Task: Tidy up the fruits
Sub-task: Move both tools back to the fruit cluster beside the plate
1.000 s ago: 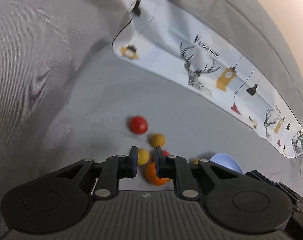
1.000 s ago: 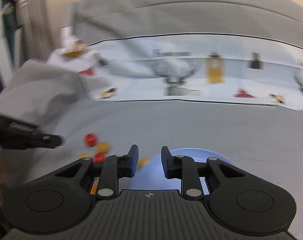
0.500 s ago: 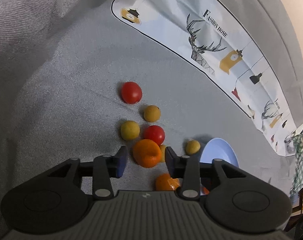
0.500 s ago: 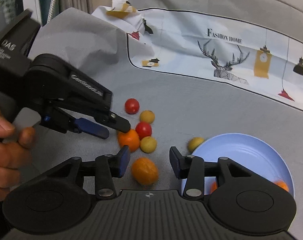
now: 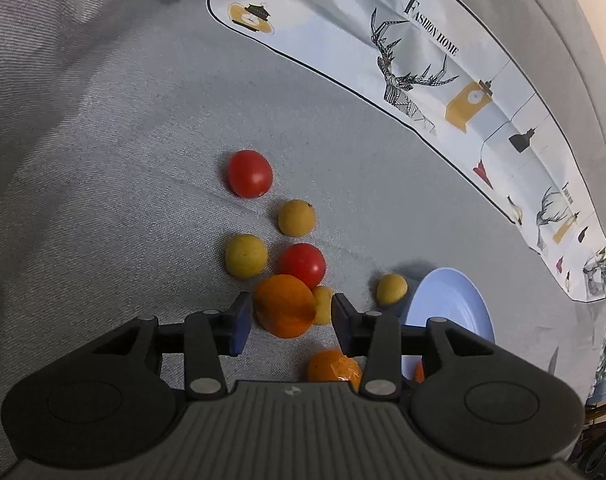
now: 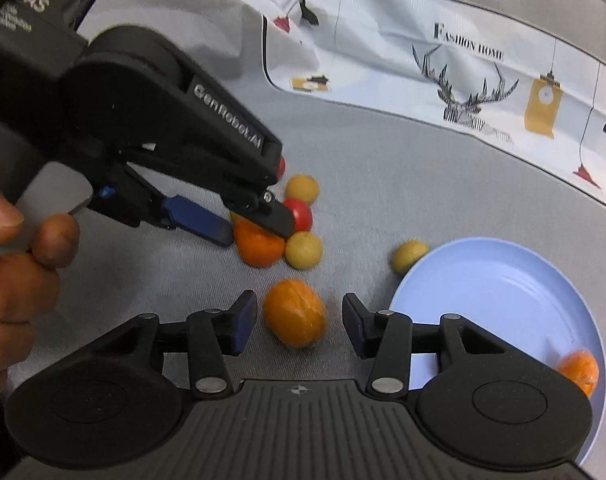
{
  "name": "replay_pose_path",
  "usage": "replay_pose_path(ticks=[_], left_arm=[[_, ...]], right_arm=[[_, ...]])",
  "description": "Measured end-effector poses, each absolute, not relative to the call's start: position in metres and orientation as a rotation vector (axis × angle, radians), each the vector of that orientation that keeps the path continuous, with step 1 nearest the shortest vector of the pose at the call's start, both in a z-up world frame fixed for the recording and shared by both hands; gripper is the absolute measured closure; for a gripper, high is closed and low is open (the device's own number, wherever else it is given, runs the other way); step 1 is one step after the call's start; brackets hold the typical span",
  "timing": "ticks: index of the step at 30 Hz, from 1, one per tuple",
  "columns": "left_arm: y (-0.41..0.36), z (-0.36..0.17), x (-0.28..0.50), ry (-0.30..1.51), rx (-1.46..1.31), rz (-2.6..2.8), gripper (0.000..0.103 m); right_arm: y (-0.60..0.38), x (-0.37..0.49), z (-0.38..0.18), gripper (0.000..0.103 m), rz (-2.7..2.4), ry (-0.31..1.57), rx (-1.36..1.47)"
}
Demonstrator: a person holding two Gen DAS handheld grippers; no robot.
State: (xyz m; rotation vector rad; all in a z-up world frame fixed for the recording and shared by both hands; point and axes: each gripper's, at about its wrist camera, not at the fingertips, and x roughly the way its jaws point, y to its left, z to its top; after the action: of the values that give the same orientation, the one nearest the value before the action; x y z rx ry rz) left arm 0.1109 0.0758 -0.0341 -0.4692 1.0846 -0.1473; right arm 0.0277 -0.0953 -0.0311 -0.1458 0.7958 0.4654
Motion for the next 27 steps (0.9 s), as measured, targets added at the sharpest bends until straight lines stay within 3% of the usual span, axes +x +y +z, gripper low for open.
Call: replay_pose_path(ticks=[4,8,12,19,27], left_arm=[[0.073,-0.036,0.111,1.092,-0.45,-0.139,0.057],[0.073,-0.037,0.111,1.1,-0.425,-0.131,0.064],[0.071,-0.032,0.108,1.084,-0.373,-0.126,0.066],[0.073,-0.014,0.097,1.045,-0.274,-0.109,0.067],[0.078,-0.018,0.089,1.132,-0.14,-0.059,0.066]], right_arm=[[-0.093,0.028,-0.034,0.054,0.468,0.805,-0.16],[-0.091,0.027,-0.035,0.054,0.475,0.807,-0.168],[-0.09,0.027,-0.036,0.065,0.478,0.802,-0.19],[-0.092,0.022,-0.026,0.066,0.484,0.774,-0.184],[-0.089,0.021,-0.021,0.066,0.523,0.813,-0.158]])
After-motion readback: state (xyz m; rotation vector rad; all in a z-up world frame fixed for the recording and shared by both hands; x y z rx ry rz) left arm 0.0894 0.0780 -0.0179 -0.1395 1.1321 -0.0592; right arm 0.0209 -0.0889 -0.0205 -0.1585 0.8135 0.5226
